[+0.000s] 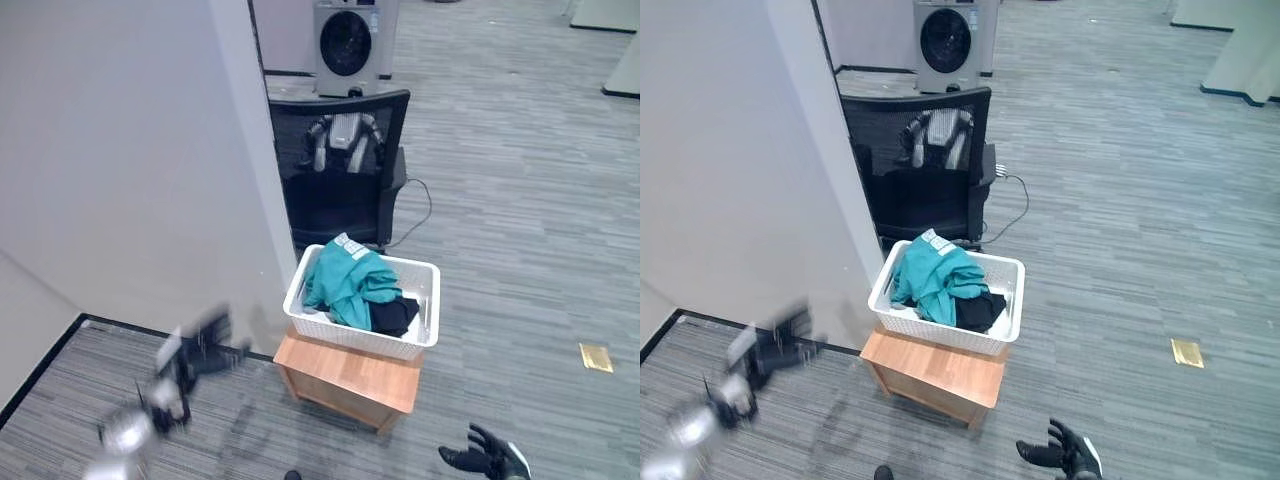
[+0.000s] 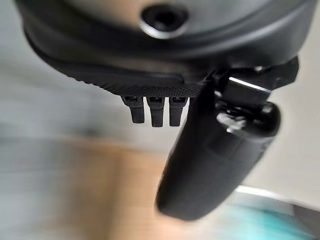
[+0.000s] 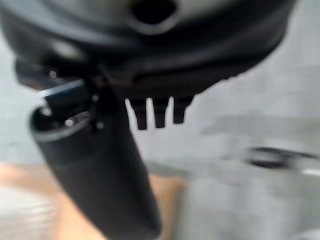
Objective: Pick up bed clothes into laundry basket.
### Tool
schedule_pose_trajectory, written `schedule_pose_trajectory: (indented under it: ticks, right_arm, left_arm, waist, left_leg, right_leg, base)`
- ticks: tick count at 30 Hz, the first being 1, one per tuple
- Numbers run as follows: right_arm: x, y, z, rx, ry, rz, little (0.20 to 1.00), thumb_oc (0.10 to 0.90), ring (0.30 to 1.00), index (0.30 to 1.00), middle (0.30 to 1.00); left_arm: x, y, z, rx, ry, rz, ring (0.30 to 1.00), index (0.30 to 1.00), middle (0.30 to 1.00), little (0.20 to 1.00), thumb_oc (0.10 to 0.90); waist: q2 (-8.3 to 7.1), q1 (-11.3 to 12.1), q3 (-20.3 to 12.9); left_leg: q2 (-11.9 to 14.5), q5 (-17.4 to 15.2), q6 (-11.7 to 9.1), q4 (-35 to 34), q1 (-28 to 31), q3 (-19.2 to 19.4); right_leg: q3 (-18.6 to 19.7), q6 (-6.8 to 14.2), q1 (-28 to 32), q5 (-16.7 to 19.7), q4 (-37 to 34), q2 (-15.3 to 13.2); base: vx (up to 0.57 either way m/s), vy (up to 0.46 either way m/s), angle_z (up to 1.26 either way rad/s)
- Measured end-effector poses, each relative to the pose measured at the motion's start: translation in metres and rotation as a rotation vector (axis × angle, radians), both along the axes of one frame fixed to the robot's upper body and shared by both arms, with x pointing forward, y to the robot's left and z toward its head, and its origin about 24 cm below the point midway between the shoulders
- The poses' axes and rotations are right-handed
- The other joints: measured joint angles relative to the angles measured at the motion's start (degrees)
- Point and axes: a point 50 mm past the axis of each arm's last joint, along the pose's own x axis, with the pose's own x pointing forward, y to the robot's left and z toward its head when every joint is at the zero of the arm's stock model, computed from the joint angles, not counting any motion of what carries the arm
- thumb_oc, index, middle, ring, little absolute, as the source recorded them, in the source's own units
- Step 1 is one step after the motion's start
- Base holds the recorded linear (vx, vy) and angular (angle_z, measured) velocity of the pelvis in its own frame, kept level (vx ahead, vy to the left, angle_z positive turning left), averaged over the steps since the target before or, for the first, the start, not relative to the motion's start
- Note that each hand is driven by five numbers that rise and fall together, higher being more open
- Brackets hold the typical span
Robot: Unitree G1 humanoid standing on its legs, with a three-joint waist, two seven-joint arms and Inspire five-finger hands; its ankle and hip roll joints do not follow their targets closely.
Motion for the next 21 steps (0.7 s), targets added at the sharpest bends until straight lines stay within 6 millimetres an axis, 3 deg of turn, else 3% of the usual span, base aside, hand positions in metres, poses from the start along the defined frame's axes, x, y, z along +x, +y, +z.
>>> schedule_pose_trajectory:
  ticks: [1, 3, 6, 8, 10, 14, 19, 21]
  right_arm:
    - [-0.015, 0.008, -0.007, 0.031, 0.06, -0.004, 0.9, 0.8, 0.9, 0.9, 0.9]
    - [-0.038, 0.019, -0.015, 0.081, 0.156, -0.035, 0.9, 0.8, 0.9, 0.9, 0.9]
    - [-0.056, 0.021, -0.018, 0.113, 0.192, -0.145, 0.9, 0.8, 0.9, 0.9, 0.9]
    - [-0.068, 0.024, -0.019, 0.135, 0.225, -0.182, 0.9, 0.8, 0.9, 0.9, 0.9]
    - [-0.07, 0.025, -0.019, 0.137, 0.232, -0.18, 0.9, 0.8, 0.9, 0.9, 0.9]
    - [-0.071, 0.026, -0.019, 0.133, 0.241, -0.16, 0.9, 0.8, 0.9, 0.9, 0.9]
    - [-0.045, 0.035, -0.022, 0.112, 0.229, -0.022, 0.9, 0.8, 0.9, 0.9, 0.9]
    - [-0.037, 0.037, -0.022, 0.107, 0.209, -0.015, 0.9, 0.8, 0.9, 0.9, 0.9]
  left_arm:
    - [-0.043, -0.012, -0.018, -0.042, 0.156, 0.071, 0.9, 0.9, 0.9, 0.9, 0.8]
    - [-0.087, -0.018, -0.027, -0.041, 0.315, 0.229, 0.9, 0.9, 0.9, 0.9, 0.8]
    - [-0.118, -0.023, -0.027, -0.022, 0.425, 0.336, 0.9, 0.9, 0.9, 0.9, 0.8]
    - [-0.118, -0.017, -0.027, 0.046, 0.416, 0.367, 0.9, 0.9, 0.9, 0.9, 0.8]
    - [-0.112, -0.014, -0.027, 0.083, 0.396, 0.36, 0.9, 0.9, 0.9, 0.9, 0.8]
    - [-0.084, -0.011, -0.028, 0.127, 0.293, 0.41, 0.9, 0.9, 0.9, 0.9, 0.8]
    - [-0.013, -0.008, -0.021, 0.112, 0.041, 0.505, 0.9, 0.9, 0.9, 0.9, 0.8]
    - [0.021, -0.013, -0.015, 0.085, -0.049, 0.519, 0.9, 0.9, 0.9, 0.9, 0.8]
  waist:
    - [-0.53, 0.06, 0.45]
    - [-0.65, 0.33, 0.31]
    - [-0.7, 0.81, -0.65]
    - [-0.93, 1.77, -2.03]
    - [-1.09, 2.21, -2.59]
    - [-1.39, 2.87, -2.66]
    - [-3.82, 3.26, -1.56]
    - [-3.94, 3.25, -0.27]
  left_leg:
    - [-0.02, -0.02, 0.03, -0.01, -0.12, -0.07]
    - [-0.08, -0.01, 0.04, -0.02, 0.14, -0.46]
    - [0.18, -0.26, 0.01, -0.09, 0.42, -0.49]
    - [0.46, -0.67, -0.36, -0.12, 0.55, -0.57]
    - [0.51, -0.87, -0.34, -0.29, 0.8, -0.58]
    - [0.67, -0.81, -0.41, -0.13, 0.78, -0.63]
    - [-0.07, -0.32, -0.34, 0.01, 0.59, -1.22]
    - [-0.3, -0.39, 0.11, 0.08, 0.34, -3.24]
  right_leg:
    - [0.0, 0.03, -0.04, -0.01, 0.03, -0.02]
    - [-0.08, 0.05, 0.37, -0.12, 0.01, -0.02]
    - [0.12, -0.37, 0.65, -0.67, -0.01, 0.24]
    - [0.13, -0.32, 0.81, -0.81, -0.15, 0.49]
    - [0.15, -0.29, 1.09, -0.96, -0.33, 0.51]
    - [0.16, -0.39, 1.07, -0.88, -0.33, 0.7]
    - [-0.6, -0.27, 1.94, -0.85, 0.88, 0.74]
    - [-1.83, -0.52, 1.07, -2.68, 5.03, 0.19]
  base:
    - [0.02, -0.033, 0.04]
    - [0.02, -0.025, 0.04]
    - [0.0, 0.0, 0.0]
    - [0.01, -0.003, 0.02]
    - [0.0, 0.0, 0.0]
    - [0.0, 0.0, 0.0]
    - [-0.02, 0.018, 0.11]
    - [-0.09, -0.036, 0.74]
